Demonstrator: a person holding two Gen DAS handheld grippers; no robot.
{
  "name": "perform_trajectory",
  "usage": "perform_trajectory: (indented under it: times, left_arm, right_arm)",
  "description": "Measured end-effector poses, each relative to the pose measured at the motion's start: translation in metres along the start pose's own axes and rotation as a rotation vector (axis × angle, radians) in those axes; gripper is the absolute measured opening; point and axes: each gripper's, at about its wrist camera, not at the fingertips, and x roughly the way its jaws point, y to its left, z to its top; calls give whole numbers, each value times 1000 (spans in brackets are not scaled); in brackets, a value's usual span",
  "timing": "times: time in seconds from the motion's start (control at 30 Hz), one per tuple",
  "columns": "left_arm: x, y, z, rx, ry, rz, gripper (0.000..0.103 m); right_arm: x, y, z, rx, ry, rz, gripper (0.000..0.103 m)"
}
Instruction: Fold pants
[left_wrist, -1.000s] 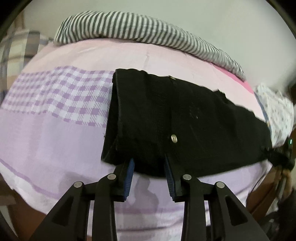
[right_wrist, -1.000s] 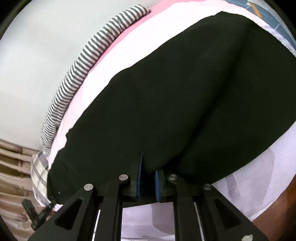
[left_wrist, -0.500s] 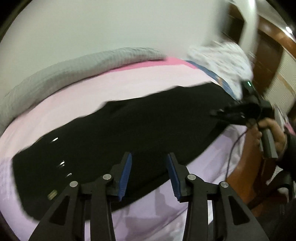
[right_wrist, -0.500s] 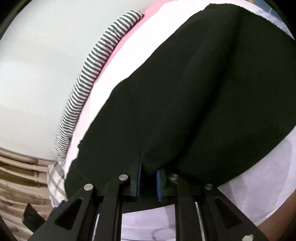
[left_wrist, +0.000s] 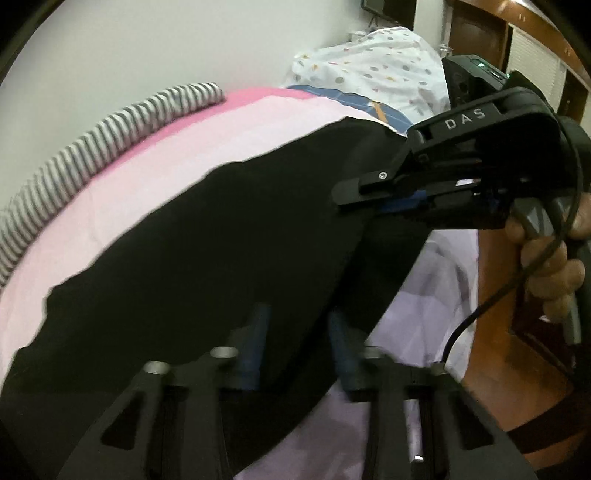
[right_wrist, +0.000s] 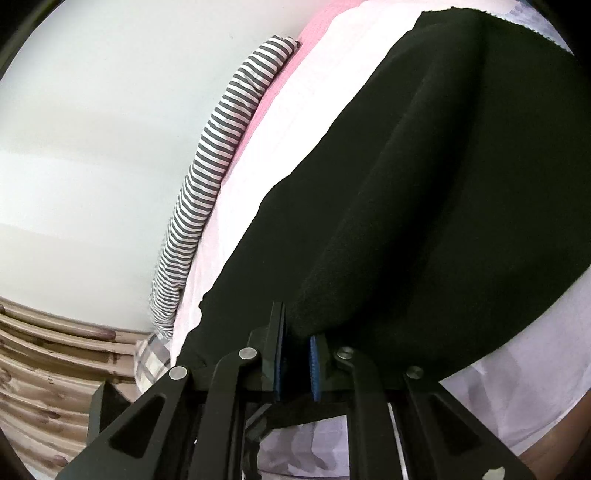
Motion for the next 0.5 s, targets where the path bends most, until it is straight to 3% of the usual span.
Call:
perform_trajectory:
  times: [0.13,0.23,0.37,0.5]
  left_arm:
    - [4,2,3,-13,-3,-3,8]
    - [3,4,2,-24,-5,-4,7]
    - [3,4,3,-32,-4,-9,7]
    - [5,3,0,-28,3,-13,7]
  right_arm:
    - [2,-15,1,39,-15,23,14]
    - [3,-29,7,88,-43,3,28]
    - [-11,-47,24,135,-106,-19,28]
    - [-31,-52,48,119,-189,-100,29]
